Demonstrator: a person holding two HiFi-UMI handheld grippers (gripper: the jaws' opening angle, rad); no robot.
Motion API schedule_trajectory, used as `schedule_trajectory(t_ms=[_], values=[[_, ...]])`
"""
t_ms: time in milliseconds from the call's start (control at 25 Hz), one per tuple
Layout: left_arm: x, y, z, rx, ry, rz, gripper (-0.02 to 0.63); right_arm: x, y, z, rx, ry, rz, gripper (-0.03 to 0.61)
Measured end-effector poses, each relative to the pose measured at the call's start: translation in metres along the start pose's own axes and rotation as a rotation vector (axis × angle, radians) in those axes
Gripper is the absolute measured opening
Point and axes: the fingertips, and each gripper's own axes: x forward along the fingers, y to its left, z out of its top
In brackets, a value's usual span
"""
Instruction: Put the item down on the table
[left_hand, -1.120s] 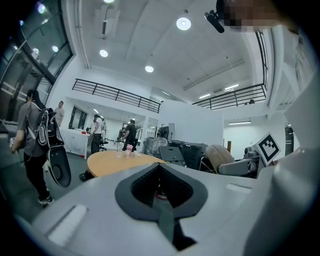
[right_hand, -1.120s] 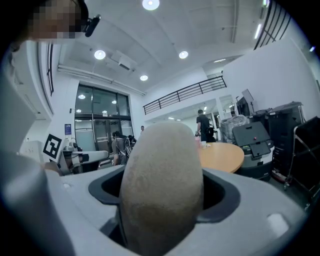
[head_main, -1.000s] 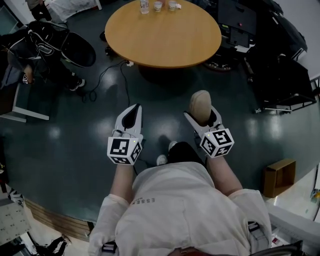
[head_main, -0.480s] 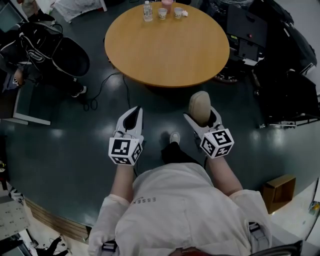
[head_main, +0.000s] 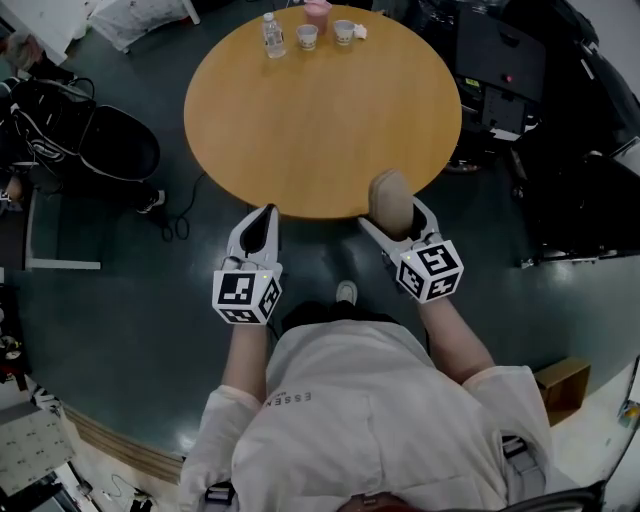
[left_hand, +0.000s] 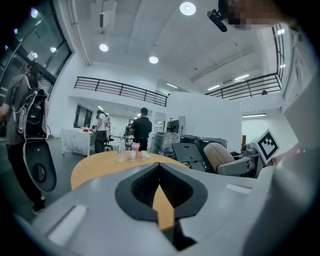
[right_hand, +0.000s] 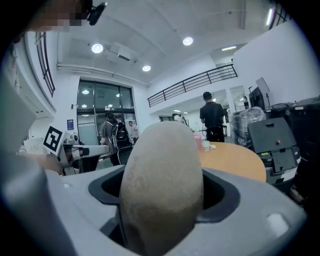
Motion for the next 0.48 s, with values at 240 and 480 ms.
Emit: schedule_trajectory(t_ms=[240,480], values=[[0.053,0.023,0.020,-0.006,-0.009,-0.010,0.009,0.047,-0.027,0.015,0.015,0.021,-0.002,0.391],[0.105,0.064,0.016,-0.018,0.033,-0.036,0.009,0.106,-0.050,0.025,0.033,0.049,-0.030,0.391]])
